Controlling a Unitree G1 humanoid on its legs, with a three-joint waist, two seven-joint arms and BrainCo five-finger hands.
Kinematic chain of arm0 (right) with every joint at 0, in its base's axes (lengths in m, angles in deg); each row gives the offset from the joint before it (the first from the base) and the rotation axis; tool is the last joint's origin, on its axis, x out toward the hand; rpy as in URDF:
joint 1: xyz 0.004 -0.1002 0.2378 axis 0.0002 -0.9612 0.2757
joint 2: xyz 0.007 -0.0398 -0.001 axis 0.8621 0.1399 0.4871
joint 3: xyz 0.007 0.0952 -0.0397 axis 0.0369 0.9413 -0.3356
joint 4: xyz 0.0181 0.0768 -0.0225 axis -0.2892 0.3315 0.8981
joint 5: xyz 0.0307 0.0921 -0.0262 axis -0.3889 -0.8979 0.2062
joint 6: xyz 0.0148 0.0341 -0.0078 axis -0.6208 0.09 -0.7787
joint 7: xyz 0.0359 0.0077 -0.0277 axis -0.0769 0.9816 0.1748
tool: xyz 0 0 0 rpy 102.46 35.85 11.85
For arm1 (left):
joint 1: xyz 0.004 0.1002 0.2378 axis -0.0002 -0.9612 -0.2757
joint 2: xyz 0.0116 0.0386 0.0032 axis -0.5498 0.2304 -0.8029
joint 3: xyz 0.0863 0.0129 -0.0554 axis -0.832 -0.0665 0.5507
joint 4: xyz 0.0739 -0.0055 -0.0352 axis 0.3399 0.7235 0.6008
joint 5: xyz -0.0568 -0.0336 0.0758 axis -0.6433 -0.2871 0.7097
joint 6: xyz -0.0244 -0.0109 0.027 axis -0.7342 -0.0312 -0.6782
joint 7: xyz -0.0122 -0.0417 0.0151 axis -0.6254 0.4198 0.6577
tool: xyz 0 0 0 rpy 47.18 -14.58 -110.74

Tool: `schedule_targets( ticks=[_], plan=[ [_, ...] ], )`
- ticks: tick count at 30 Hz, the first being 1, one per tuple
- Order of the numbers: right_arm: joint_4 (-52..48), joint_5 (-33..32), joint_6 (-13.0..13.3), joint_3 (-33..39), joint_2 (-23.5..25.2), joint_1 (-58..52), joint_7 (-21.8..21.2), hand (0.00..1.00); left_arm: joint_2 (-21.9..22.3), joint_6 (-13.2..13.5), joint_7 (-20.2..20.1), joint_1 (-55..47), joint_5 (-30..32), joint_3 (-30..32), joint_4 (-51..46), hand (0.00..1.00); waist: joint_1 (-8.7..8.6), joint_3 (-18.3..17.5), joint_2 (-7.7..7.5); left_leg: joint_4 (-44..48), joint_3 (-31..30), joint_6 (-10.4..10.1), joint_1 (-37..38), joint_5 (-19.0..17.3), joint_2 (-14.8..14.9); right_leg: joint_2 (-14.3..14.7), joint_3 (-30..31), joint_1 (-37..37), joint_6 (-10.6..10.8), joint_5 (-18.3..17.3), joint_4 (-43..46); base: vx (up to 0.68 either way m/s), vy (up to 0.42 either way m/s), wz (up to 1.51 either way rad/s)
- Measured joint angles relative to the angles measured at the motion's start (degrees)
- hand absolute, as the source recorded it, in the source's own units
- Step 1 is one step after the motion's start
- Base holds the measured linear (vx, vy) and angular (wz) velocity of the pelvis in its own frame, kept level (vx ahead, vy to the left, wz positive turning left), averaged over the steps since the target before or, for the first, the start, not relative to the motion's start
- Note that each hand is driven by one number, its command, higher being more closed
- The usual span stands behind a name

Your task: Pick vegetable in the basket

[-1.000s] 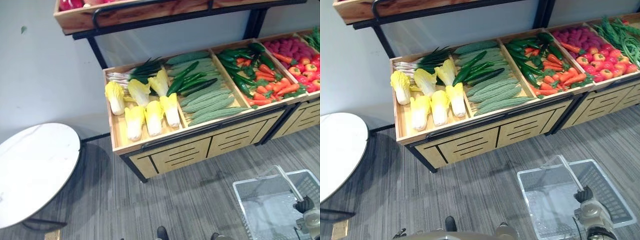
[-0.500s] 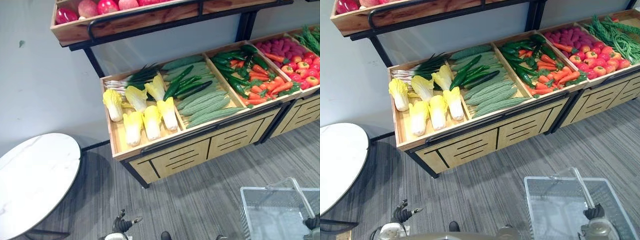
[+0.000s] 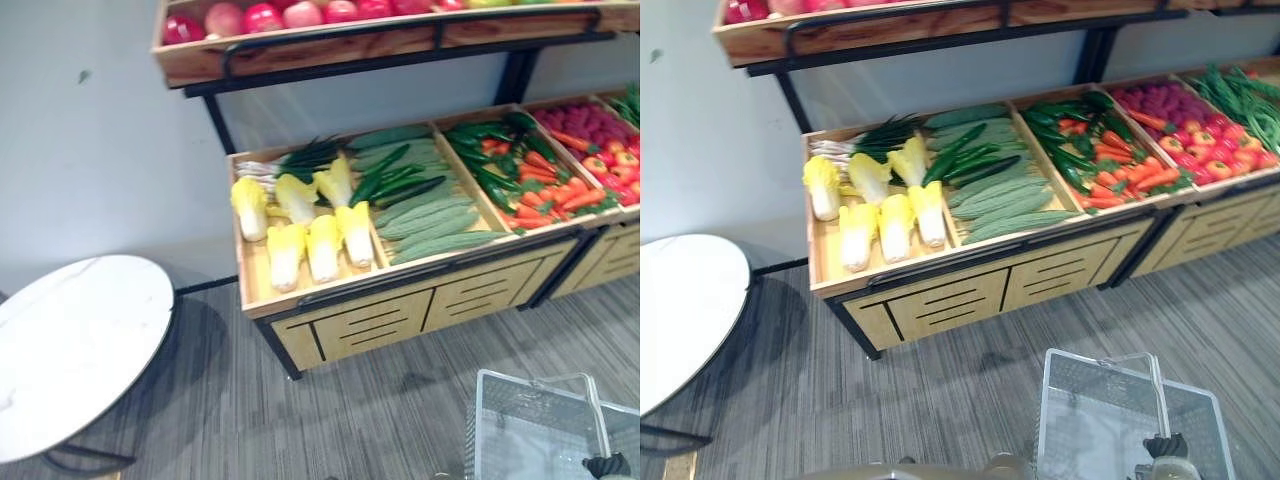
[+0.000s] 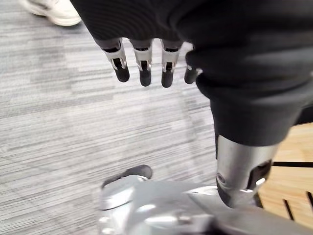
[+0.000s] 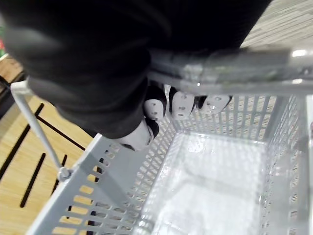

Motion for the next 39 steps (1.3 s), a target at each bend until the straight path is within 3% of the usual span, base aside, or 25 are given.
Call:
schedule_targets(
  ticks=[1, 4, 8, 10, 12, 14, 17, 20, 21, 24, 27, 28, 29, 31, 32, 35, 39],
  plan=[
    [0.2, -0.1, 0.0, 0.1, 0.7, 0.0, 0.0, 1.0, 0.1, -0.1, -0.1, -0.3, 0.2, 0.7, -0.2, 0.0, -0.08, 1.0, 1.27, 0.2, -0.8, 0.7, 1.1, -0.5, 1.0, 0.5, 0.4, -2.2, -0.9, 2.4, 3.7, -0.04, 0.165, 0.16],
    [0.8, -0.1, 0.1, 0.2, 1.7, -0.1, -0.1, 1.0, -0.2, 0.0, -0.3, -0.2, 1.4, 2.4, -0.3, 0.0, 0.32, 1.4, 1.3, -1.1, -1.7, 1.0, 2.5, -0.8, 1.8, 2.9, 1.6, -4.9, -1.1, 2.2, -2.4, 0.09, 0.2, 0.33],
    [1.6, -0.2, 0.0, 1.5, 3.8, -1.6, -0.1, 1.0, -0.2, 0.1, -0.3, 1.7, 1.4, 4.1, -0.8, 0.0, 0.16, 2.3, -1.55, -4.1, -4.7, 0.3, 4.2, -0.5, -1.0, 4.3, 3.8, -3.7, -0.7, 4.9, -25.4, 0.19, 0.109, 0.37],
    [3.4, -0.3, -0.4, 3.4, 4.8, -2.0, -0.2, 1.0, 0.1, 0.1, -0.3, 2.6, 1.0, 5.2, -1.4, 0.0, -0.01, 1.9, -2.72, -5.0, -6.0, -0.3, 5.5, -1.2, -2.4, 4.4, 4.3, -2.9, -1.0, 5.8, -28.8, 0.26, -0.003, 0.47],
    [3.6, -0.4, -0.9, 3.7, 5.8, -2.1, -0.2, 1.0, 0.2, 0.2, -0.3, 2.9, 0.8, 6.0, -3.1, 0.0, -0.37, 1.5, -2.95, -3.5, -6.6, -1.7, 5.6, -2.8, -2.7, 5.5, 3.8, -2.8, -3.2, 7.3, -29.4, 0.34, -0.075, 0.32],
    [4.0, -1.5, -1.0, 3.7, 5.9, -1.9, -0.4, 1.0, 0.3, 0.3, 0.1, 3.2, -1.3, 6.9, -4.0, 0.0, -1.26, 0.7, -1.63, 0.0, -7.7, -4.2, 5.3, -6.0, -0.5, 8.8, 2.6, -1.8, -7.0, 10.2, -29.3, 0.49, -0.18, 0.25],
    [5.0, -2.7, -0.9, 5.7, 4.3, -2.3, -0.2, 1.0, 2.8, 0.5, 0.4, 3.7, -3.3, 9.7, -4.0, 0.0, -1.33, -0.5, 2.07, 11.4, -8.5, -5.8, 0.2, -5.9, 3.6, 11.9, 0.4, 0.1, -8.6, 9.1, -30.5, 0.47, -0.218, 0.05],
    [5.5, -5.2, -1.0, 10.7, 3.6, -2.6, 0.7, 1.0, 5.4, 0.5, 0.5, 4.3, -3.6, 11.9, -4.0, 0.0, -1.45, 0.0, 2.77, 24.0, -11.2, -8.9, -4.3, -1.6, 5.0, 12.2, -1.5, 4.3, -9.8, 7.5, -32.0, 0.38, -0.2, 0.22],
    [5.5, -7.0, -1.0, 13.6, 3.7, -3.5, 1.3, 1.0, 6.7, 0.5, 0.8, 4.3, -4.1, 13.1, -4.0, 0.0, -1.77, 0.0, 2.64, 33.5, -11.5, -9.9, -7.0, 0.3, 6.4, 11.9, -3.2, 8.6, -10.6, 7.0, -33.2, 0.31, -0.149, 0.4],
    [4.6, -10.5, -1.1, 19.3, 4.3, -3.6, 3.2, 1.0, 8.0, 0.5, 2.5, 4.7, -5.8, 15.7, -4.9, 0.0, -1.49, 0.1, 2.53, 38.6, -9.0, -9.7, -11.7, -0.9, 11.0, 11.4, -5.5, 13.2, -11.0, 6.7, -34.5, 0.22, -0.096, 0.22],
    [1.4, -11.6, -0.9, 20.8, 6.0, -3.5, 3.6, 1.0, 8.8, 0.5, 3.1, 4.8, -5.8, 17.8, -6.1, 0.0, -1.26, 0.2, 2.74, 28.5, -4.8, -8.7, -13.2, -0.3, 13.7, 10.7, -6.5, 13.5, -8.6, 4.8, -35.3, 0.08, 0.073, -0.04],
    [-0.3, -12.8, -0.9, 21.1, 6.8, -3.6, 4.2, 1.0, 9.9, 0.5, 3.7, 5.3, -5.8, 18.8, -6.2, 0.0, -1.26, 0.1, 4.29, 20.0, -3.3, -6.7, -12.2, 3.5, 14.9, 11.5, -6.6, 12.9, -7.7, 4.2, -34.9, 0.06, 0.251, -0.11],
    [-2.0, -13.1, -1.0, 21.1, 8.1, -3.7, 4.3, 1.0, 10.9, 0.4, 4.2, 5.4, -5.7, 20.8, -6.3, 0.0, -1.16, 0.0, 4.85, 14.5, -2.7, -6.7, -10.1, 3.2, 14.8, 11.6, -6.2, 12.2, -6.9, 3.0, -34.2, 0.04, 0.233, -0.1],
    [-3.1, -13.1, -1.0, 21.2, 10.7, -3.8, 4.4, 1.0, 10.6, 0.4, 4.8, 6.6, -5.8, 22.7, -6.4, 0.0, -1.25, -0.5, 4.46, 5.7, -1.0, -7.5, -6.4, 1.4, 12.8, 10.5, -6.0, 11.5, -6.2, 2.8, -34.0, 0.03, 0.238, -0.04],
    [-3.6, -13.1, -1.1, 21.1, 12.7, -3.7, 4.4, 1.0, 10.3, 0.5, 5.0, 6.8, -5.7, 24.1, -7.0, 0.0, -0.88, -1.1, 2.58, 3.8, 0.9, -7.4, -5.7, 1.6, 11.4, 9.5, -5.1, 10.9, -5.9, 3.6, -34.4, 0.03, 0.234, -0.22],
    [-3.5, -12.5, -1.4, 20.9, 15.2, -4.0, 4.3, 1.0, 9.6, 0.3, 5.0, 5.3, -5.6, 26.5, -7.0, 0.0, -0.71, -2.6, 0.46, -0.2, 4.6, -6.9, -3.1, 2.0, 8.4, 7.2, -1.2, 9.7, -4.4, 4.5, -34.8, 0.04, 0.128, -0.52],
    [-2.9, -12.5, -2.2, 21.1, 14.7, -5.7, 4.2, 1.0, 8.9, 0.1, 5.0, 4.6, -5.6, 28.8, -5.1, 0.0, -0.76, -4.2, 1.09, -4.6, 7.0, -6.2, -0.4, 2.8, 6.3, 6.4, 1.4, 9.1, -3.8, 5.0, -35.1, 0.1, 0.078, -0.32]
  ],
)
